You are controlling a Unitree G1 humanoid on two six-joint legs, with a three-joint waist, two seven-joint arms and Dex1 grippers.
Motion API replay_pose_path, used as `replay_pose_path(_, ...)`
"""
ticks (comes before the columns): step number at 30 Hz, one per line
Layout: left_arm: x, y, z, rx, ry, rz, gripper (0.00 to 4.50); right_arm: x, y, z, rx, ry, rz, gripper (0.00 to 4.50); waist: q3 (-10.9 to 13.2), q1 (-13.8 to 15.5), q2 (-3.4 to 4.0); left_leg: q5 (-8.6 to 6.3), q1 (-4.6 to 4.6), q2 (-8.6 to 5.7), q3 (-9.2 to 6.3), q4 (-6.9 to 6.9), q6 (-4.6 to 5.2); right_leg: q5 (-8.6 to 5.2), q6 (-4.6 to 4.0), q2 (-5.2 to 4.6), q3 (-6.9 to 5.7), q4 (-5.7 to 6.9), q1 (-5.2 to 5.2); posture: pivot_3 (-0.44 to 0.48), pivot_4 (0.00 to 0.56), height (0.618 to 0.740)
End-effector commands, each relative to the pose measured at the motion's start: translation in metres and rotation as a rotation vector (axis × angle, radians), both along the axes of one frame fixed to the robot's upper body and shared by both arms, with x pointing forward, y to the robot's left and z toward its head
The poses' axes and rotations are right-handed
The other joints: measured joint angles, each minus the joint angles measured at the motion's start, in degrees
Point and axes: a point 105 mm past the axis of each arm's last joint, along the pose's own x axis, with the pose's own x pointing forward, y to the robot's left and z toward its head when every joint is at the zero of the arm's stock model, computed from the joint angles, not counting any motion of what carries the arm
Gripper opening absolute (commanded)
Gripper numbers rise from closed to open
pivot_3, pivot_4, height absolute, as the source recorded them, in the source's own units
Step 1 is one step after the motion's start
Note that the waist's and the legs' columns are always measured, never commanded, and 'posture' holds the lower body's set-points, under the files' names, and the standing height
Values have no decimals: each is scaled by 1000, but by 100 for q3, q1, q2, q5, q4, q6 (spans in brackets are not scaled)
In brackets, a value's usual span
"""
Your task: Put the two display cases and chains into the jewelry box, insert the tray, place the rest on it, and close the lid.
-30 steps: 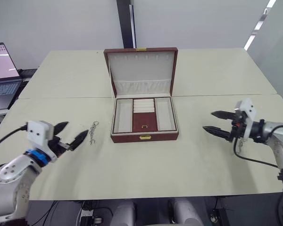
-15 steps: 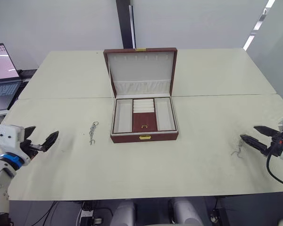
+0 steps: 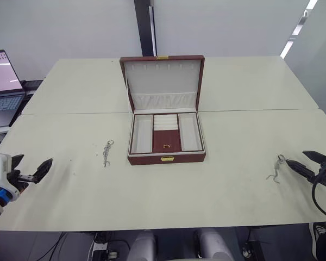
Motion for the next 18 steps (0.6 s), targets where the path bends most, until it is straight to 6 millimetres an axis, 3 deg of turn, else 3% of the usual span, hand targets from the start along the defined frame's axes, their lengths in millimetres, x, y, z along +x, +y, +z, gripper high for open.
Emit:
replay_pose_path(1,-2,4,16,41,-42,7,4500,2,-5,14,-39,-42,-2,4462,0,0,0,0,0,0,0,0,0,0,0,0,1,0,0,0,150,740)
replay_pose_path(13,2,2,15,37,-45,1,4500,5,-2,17,-20,-60,0,4462,0,-1,0,0,1,0,0,0,0,0,0,0,0,1,0,0,150,740)
replay_pose_path(18,5,-1,18,-10,-111,58,4500,15,36,36,-25,-104,157,4462,-1,-10,1,0,2,1,0,1,0,0,0,-1,1,3,0,0,150,740)
